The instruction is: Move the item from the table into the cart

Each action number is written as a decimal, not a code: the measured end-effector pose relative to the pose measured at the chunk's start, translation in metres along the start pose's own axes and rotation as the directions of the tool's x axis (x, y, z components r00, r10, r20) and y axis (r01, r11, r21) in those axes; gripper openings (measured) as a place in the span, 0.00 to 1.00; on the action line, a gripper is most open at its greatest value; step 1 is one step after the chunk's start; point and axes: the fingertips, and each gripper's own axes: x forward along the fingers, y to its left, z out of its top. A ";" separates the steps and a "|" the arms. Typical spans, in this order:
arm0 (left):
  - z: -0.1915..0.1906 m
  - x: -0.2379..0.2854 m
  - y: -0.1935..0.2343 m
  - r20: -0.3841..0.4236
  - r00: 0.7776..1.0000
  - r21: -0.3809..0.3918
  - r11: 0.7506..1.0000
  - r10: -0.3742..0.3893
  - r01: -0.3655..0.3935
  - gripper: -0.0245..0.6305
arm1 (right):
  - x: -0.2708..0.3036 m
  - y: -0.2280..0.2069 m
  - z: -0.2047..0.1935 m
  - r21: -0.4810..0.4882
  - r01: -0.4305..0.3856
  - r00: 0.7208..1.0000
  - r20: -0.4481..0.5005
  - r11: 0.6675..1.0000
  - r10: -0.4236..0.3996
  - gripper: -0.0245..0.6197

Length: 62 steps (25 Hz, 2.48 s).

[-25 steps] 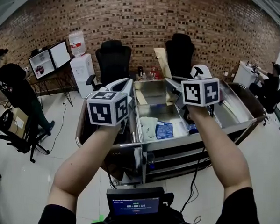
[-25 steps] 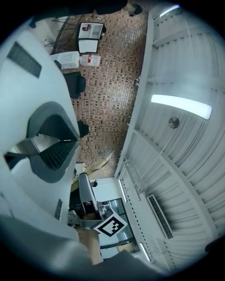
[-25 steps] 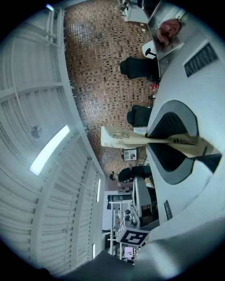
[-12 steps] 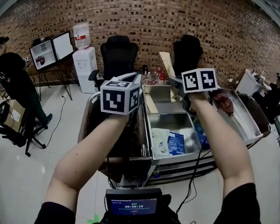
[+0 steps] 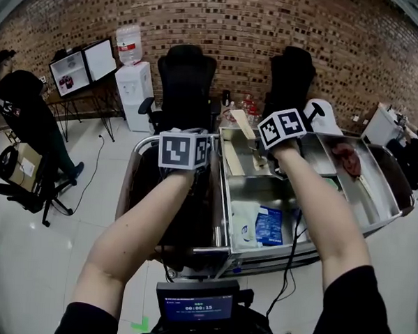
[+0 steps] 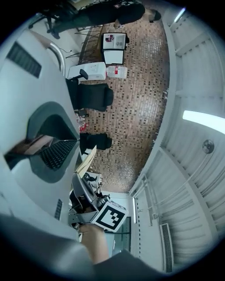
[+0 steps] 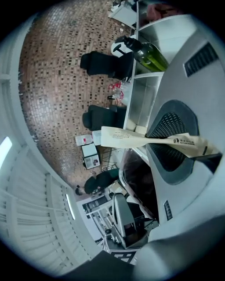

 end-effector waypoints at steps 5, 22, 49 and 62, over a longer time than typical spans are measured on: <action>-0.027 0.036 0.031 -0.063 0.998 -0.004 1.000 0.025 -0.026 0.04 | 0.053 -0.014 -0.024 -0.012 -0.024 0.983 -0.183 1.000 0.021 0.06; -0.064 0.092 0.031 -0.151 0.988 0.005 1.000 0.013 -0.013 0.04 | 0.101 -0.057 -0.069 0.086 0.006 0.936 -0.351 0.996 0.025 0.07; -0.040 0.073 0.015 -0.080 0.996 0.013 0.999 -0.031 0.032 0.04 | 0.061 -0.048 -0.028 0.136 -0.021 0.989 -0.141 0.991 0.040 0.24; 0.016 -0.090 -0.084 0.155 0.978 0.258 0.961 -0.142 0.098 0.04 | -0.122 0.071 -0.011 -0.052 -0.184 0.936 0.295 0.982 0.191 0.24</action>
